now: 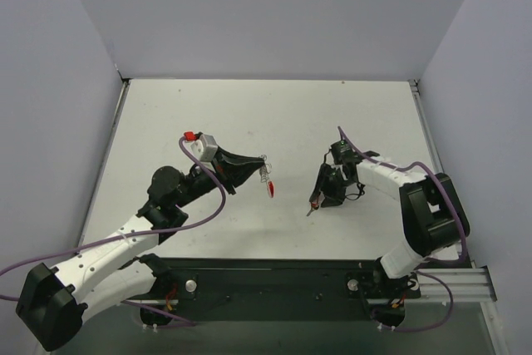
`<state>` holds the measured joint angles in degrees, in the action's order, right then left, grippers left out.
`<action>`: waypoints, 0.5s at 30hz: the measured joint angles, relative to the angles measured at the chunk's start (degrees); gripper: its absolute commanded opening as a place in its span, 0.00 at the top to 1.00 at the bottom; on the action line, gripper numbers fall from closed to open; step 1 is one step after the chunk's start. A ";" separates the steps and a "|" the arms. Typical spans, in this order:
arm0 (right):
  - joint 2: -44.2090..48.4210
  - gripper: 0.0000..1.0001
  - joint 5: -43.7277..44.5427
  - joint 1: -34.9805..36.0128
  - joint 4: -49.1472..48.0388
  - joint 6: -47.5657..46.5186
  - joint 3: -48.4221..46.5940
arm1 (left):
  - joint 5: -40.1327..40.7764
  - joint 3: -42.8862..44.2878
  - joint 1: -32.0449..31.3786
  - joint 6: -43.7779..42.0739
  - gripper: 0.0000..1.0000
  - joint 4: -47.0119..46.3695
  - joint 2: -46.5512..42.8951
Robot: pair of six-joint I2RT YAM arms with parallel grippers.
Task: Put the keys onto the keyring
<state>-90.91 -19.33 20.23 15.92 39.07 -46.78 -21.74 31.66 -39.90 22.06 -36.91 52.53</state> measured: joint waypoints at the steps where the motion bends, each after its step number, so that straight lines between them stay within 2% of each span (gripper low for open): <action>1: 0.00 0.73 -0.28 -0.11 -0.15 0.09 0.20 | 0.00 0.02 0.00 0.00 1.00 -0.09 0.00; 3: 0.00 0.77 -0.52 -0.46 -0.48 0.15 0.44 | -0.07 0.02 0.00 0.00 1.00 -0.24 0.04; 8: -0.09 0.78 -0.96 -0.81 -0.96 0.42 1.11 | -0.48 0.02 0.00 0.02 1.00 -0.24 0.11; 10: -0.11 0.87 -1.11 -0.81 -1.16 0.42 1.16 | -0.81 0.02 0.00 0.02 1.00 -0.24 0.11; 14: -0.55 0.94 -1.33 -0.94 -1.66 0.55 1.18 | -1.05 0.02 0.00 0.00 1.00 -0.22 0.09; 15: -0.57 0.99 -1.55 -1.07 -1.81 0.61 1.18 | -1.05 0.02 0.00 0.00 1.00 -0.22 0.09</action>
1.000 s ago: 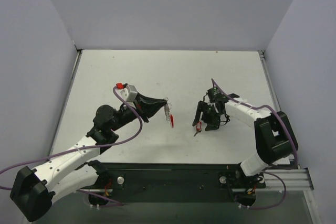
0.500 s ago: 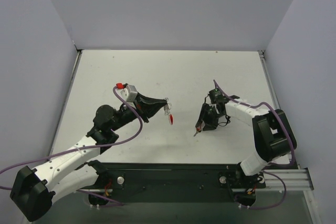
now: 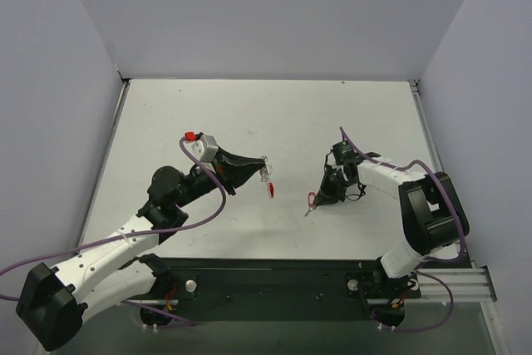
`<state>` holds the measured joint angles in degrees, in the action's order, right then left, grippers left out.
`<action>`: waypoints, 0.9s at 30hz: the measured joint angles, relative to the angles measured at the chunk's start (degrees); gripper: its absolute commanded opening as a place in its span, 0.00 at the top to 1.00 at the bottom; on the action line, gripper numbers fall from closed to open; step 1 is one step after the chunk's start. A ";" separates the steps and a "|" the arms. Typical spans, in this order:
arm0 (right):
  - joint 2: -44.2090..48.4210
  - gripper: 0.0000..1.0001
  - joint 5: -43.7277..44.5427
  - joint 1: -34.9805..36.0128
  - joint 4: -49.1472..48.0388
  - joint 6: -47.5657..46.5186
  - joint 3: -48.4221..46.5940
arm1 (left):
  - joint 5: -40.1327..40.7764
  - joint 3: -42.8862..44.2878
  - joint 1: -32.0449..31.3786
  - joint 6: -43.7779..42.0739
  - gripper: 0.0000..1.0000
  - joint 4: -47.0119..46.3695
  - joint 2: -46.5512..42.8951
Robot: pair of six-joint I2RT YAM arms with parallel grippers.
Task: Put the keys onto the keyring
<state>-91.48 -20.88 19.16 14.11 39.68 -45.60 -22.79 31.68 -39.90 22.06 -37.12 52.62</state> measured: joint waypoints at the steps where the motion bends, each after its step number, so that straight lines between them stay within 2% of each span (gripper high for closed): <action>1: 0.00 1.00 -0.15 0.00 -0.22 0.00 0.00 | 0.00 0.00 0.00 0.00 1.00 0.00 0.00; 17: 0.39 1.00 -0.44 0.00 -0.37 -0.55 -0.04 | -0.68 0.00 0.00 -0.02 1.00 0.02 0.17; 27: 6.43 1.00 0.50 0.00 1.36 -1.79 -3.72 | -1.51 0.07 0.00 -0.07 1.00 0.04 0.74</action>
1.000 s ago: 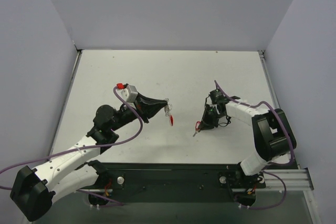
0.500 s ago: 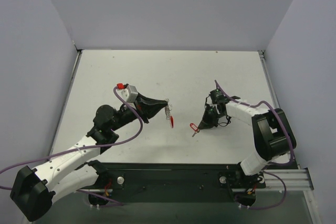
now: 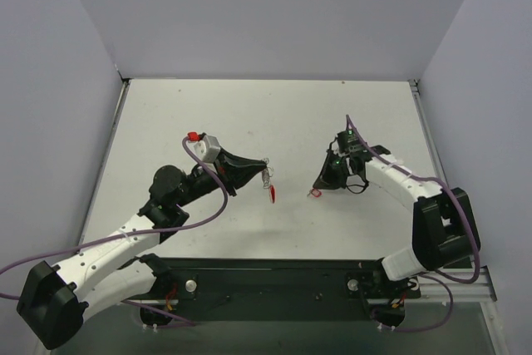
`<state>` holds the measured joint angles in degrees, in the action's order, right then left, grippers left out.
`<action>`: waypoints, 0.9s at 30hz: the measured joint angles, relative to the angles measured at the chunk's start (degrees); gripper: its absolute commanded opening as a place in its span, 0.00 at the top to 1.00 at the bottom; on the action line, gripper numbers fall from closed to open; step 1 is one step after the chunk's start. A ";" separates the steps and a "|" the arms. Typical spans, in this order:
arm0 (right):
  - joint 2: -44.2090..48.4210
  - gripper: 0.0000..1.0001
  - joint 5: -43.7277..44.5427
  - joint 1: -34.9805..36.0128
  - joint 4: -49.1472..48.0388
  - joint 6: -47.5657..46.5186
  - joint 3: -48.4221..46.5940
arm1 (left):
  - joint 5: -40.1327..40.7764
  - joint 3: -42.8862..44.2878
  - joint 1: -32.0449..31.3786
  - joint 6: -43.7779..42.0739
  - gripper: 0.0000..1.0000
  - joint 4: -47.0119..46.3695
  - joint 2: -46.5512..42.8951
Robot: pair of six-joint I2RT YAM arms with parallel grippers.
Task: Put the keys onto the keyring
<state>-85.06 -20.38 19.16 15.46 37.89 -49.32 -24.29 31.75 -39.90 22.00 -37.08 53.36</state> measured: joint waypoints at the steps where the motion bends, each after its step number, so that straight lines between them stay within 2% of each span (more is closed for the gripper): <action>1: 0.35 1.00 0.07 0.00 0.09 -0.22 -0.59 | -0.02 0.00 0.00 -0.02 1.00 0.04 0.00; 14: 7.56 1.00 0.15 0.00 1.20 -3.41 -6.49 | -0.92 1.42 0.00 -0.81 1.00 1.81 0.00; 22: 17.27 1.00 -2.67 0.00 -3.54 -4.13 -6.45 | -3.08 2.08 0.00 -1.31 1.00 1.92 0.13; 27: 20.09 1.00 -4.28 0.00 -5.55 -4.31 -6.45 | -5.79 3.17 -0.02 -1.40 1.00 1.73 0.83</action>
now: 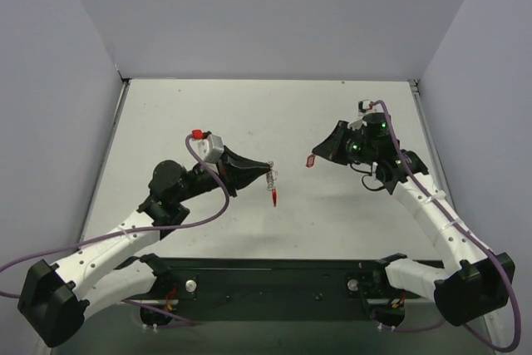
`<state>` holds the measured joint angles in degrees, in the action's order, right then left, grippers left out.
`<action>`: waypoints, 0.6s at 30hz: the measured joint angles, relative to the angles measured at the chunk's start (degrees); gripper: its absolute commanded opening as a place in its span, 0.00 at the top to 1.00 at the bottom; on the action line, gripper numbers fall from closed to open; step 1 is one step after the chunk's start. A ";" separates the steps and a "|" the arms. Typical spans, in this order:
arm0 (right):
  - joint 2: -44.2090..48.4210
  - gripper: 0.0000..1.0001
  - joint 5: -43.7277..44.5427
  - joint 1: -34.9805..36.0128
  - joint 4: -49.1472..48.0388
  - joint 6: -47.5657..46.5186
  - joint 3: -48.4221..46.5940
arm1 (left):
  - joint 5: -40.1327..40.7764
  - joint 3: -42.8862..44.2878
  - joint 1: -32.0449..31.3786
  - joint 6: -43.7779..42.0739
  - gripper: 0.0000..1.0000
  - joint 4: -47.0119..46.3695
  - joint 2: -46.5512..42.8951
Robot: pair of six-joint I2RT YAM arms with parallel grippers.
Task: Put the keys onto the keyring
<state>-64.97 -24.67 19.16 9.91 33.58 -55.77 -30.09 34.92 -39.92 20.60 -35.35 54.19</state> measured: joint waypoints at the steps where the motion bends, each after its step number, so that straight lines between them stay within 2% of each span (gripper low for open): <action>1: 0.26 1.00 -0.50 0.00 -0.50 0.04 0.00 | -0.83 0.20 -0.04 0.00 1.00 -0.11 0.22; 8: 0.94 1.00 -5.33 0.00 -4.96 1.16 0.00 | -7.58 1.14 -0.28 0.02 1.00 -2.91 2.91; 18: 2.86 1.00 -11.58 0.07 -11.80 3.52 0.00 | -10.71 1.77 -1.36 0.17 1.00 -5.75 5.35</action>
<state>-62.11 -36.25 19.22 -1.89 37.10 -55.77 -40.80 36.69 -41.28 20.78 -41.10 59.55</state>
